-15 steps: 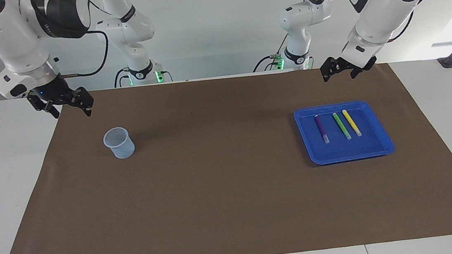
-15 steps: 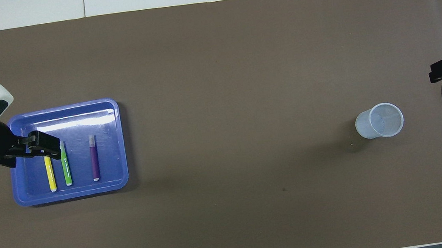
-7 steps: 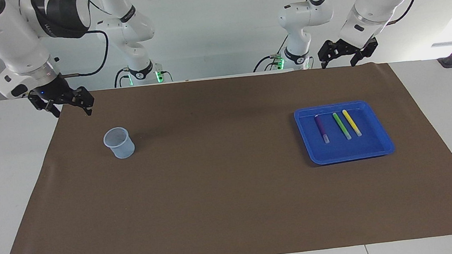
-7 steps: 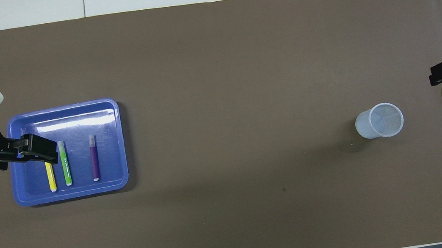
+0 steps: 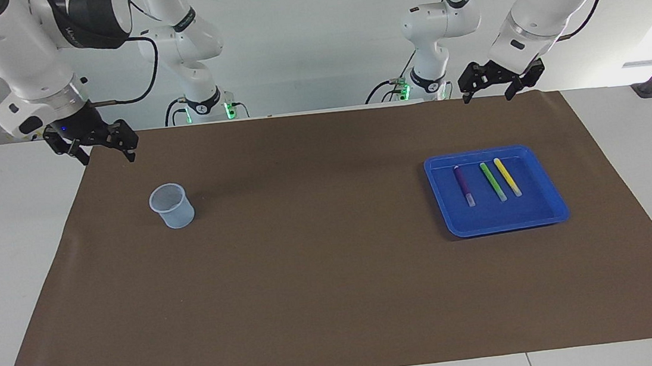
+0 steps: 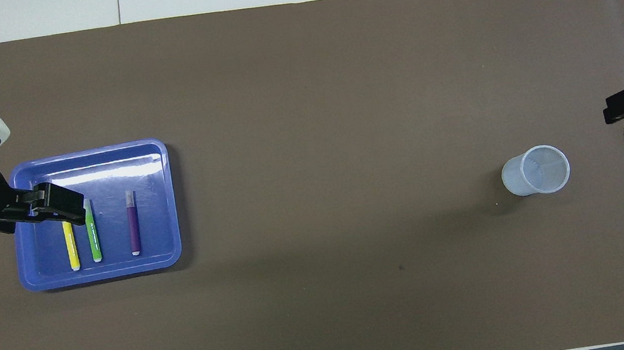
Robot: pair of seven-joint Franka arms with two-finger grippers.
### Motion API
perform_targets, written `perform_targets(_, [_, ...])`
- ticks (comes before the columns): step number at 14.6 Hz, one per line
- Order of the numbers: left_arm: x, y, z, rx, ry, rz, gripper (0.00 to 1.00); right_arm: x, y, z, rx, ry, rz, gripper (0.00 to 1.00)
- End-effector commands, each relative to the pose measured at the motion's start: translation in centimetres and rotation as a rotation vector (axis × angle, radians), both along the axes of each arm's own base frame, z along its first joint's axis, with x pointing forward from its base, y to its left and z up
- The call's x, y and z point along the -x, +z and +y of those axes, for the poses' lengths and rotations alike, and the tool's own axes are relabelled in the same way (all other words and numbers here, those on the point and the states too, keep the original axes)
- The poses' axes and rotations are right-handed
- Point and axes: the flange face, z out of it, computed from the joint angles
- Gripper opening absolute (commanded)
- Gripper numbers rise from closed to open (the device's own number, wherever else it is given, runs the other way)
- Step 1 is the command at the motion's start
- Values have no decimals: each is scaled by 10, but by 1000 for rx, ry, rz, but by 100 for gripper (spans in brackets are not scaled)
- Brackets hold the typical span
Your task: Right arm passes pens to left for tray arrangement
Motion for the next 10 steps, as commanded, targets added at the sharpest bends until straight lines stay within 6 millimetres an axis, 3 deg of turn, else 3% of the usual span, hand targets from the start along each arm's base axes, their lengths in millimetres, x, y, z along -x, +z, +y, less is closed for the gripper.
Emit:
perform_targets(1, [-2,5,-3,-1,10,-10,100,6,2,-2,-41,10,-4,100])
perform_targets(6, [-6,9,7,4,32,-37,100,4,1,1,-39,17,-6,100])
perform_targets(10, [-10,9,3,5,44,-74,100,4,1,1,-32,20,-7,100])
